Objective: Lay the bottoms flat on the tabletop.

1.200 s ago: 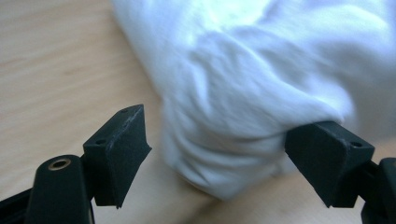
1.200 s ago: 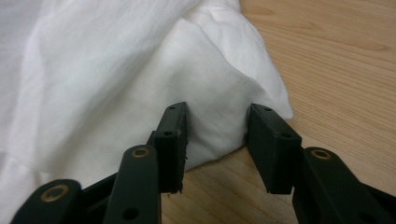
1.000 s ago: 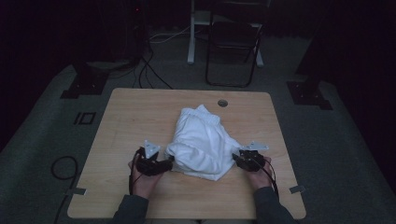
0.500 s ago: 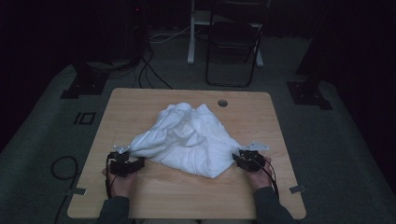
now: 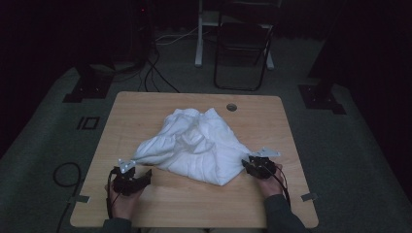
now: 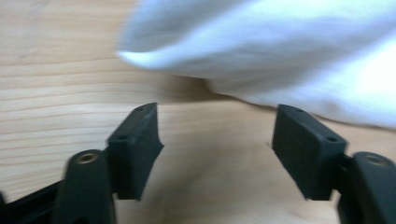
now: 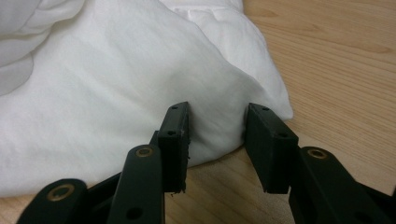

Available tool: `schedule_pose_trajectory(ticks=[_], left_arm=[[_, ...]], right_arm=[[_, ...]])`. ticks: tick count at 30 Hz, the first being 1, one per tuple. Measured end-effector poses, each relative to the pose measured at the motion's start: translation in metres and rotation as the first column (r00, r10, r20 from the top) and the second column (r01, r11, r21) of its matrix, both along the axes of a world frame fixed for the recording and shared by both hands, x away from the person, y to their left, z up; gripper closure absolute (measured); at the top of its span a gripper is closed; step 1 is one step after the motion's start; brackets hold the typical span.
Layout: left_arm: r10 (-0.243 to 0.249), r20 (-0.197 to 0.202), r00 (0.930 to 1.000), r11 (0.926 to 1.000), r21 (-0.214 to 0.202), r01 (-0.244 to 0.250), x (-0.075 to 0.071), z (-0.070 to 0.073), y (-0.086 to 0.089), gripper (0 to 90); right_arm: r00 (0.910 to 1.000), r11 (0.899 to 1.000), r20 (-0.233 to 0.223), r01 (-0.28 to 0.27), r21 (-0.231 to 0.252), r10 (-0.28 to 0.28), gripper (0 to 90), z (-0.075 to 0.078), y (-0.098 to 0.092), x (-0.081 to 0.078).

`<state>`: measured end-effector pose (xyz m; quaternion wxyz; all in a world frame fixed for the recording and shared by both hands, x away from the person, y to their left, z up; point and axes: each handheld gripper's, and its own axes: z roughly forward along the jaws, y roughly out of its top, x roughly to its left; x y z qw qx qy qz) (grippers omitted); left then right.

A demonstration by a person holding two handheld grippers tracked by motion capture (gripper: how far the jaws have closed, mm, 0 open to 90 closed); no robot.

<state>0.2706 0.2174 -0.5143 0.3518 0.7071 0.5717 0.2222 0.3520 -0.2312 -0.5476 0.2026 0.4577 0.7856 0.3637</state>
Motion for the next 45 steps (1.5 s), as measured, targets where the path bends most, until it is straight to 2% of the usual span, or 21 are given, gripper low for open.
schedule_pose_trajectory(ticks=[2,5,6,8,9,10,12,13,16,18,26,29,30,33,37,38,39,41,42,44,45], left_arm=[[-0.064,0.019,0.9978,0.9979,0.008,0.064,-0.003,0.004,-0.008,43.6],[-0.172,0.061,0.9831,0.9843,0.049,0.170,-0.001,0.011,-0.021,57.5],[-0.200,0.084,0.9762,0.9787,0.063,0.195,0.001,0.015,-0.025,59.9],[-0.212,0.116,0.9704,0.9763,0.071,0.205,0.008,0.020,-0.028,60.6],[-0.194,0.137,0.9715,0.9803,0.066,0.186,0.013,0.023,-0.026,59.0],[-0.146,0.152,0.9775,0.9889,0.050,0.140,0.021,0.025,-0.020,57.5],[-0.048,0.132,0.9901,0.9987,0.024,0.045,0.037,0.024,-0.007,56.4],[-0.016,0.123,0.9923,0.9997,0.021,0.014,0.042,0.023,-0.001,55.8],[0.064,0.076,0.9950,0.9978,0.012,-0.065,0.054,0.016,0.018,52.7],[0.072,0.066,0.9952,0.9972,0.014,-0.073,0.055,0.014,0.020,51.4],[0.170,0.024,0.9851,0.9854,-0.014,-0.170,0.061,0.006,0.044,48.9],[0.194,-0.007,0.9810,0.9804,-0.033,-0.194,0.061,0.005,0.050,48.9],[0.175,-0.003,0.9846,0.9839,-0.039,-0.175,0.058,0.007,0.049,49.3],[0.096,0.037,0.9947,0.9953,-0.001,-0.096,0.044,0.018,0.038,49.0],[-0.017,0.078,0.9968,0.9998,0.011,0.016,0.029,0.030,0.022,51.5],[-0.054,0.085,0.9950,0.9985,0.010,0.053,0.027,0.033,0.017,55.2],[-0.110,0.092,0.9896,0.9939,0.012,0.110,0.026,0.036,0.013,64.1],[-0.187,0.105,0.9767,0.9816,0.058,0.182,0.026,0.041,0.001,77.5],[-0.225,0.104,0.9688,0.9737,0.059,0.220,0.028,0.043,-0.005,82.4],[-0.280,0.125,0.9518,0.9588,0.087,0.270,0.033,0.049,-0.016,84.8],[-0.279,0.133,0.9510,0.9585,0.098,0.268,0.037,0.052,-0.021,83.0]], right_arm=[[1.0000,1.000,0.001,0.000,0.000,0.000,59.8,0.000,0.000,0.000],[1.0000,1.000,0.002,0.001,0.001,-0.001,59.8,0.000,0.000,0.000],[1.0000,1.000,0.002,0.000,0.001,0.000,59.8,0.000,0.000,0.000],[1.0000,1.000,0.002,-0.001,0.001,0.001,59.8,0.000,0.000,0.000],[1.0000,1.000,0.003,-0.002,0.001,0.002,59.8,0.000,0.000,0.000],[1.0000,1.000,0.004,-0.002,0.001,0.002,59.8,0.000,0.000,0.000],[1.0000,1.000,0.004,-0.003,0.002,0.003,59.8,0.000,0.000,0.000],[1.0000,1.000,0.004,-0.004,0.002,0.004,59.8,0.000,-0.001,0.000],[1.0000,1.000,0.004,-0.006,0.003,0.006,59.7,-0.001,-0.001,0.000],[1.0000,1.000,0.005,-0.007,0.003,0.007,59.7,-0.001,-0.001,0.000],[1.0000,1.000,-0.001,0.000,0.000,0.000,59.4,0.000,0.000,0.000],[0.9999,1.000,-0.010,0.013,-0.019,-0.013,56.1,0.002,0.001,0.001],[0.9998,0.999,-0.013,0.017,-0.033,-0.017,55.5,0.003,0.002,0.001],[0.9999,0.997,0.000,0.011,-0.071,-0.011,54.1,0.006,0.005,-0.002],[0.9997,0.997,0.021,0.011,-0.075,-0.009,53.5,0.013,0.005,-0.005],[0.9996,0.997,0.027,0.010,-0.073,-0.009,53.5,0.016,0.005,-0.007],[0.9995,0.997,0.032,0.009,-0.074,-0.007,53.5,0.018,0.006,-0.008],[0.9990,0.997,0.044,0.008,-0.074,-0.004,53.7,0.023,0.007,-0.009],[0.9988,0.997,0.049,0.004,-0.072,-0.001,53.9,0.024,0.008,-0.009],[0.9985,0.997,0.053,-0.007,-0.070,0.011,54.0,0.027,0.011,-0.010],[0.9982,0.997,0.056,-0.014,-0.074,0.019,54.0,0.027,0.013,-0.011]])
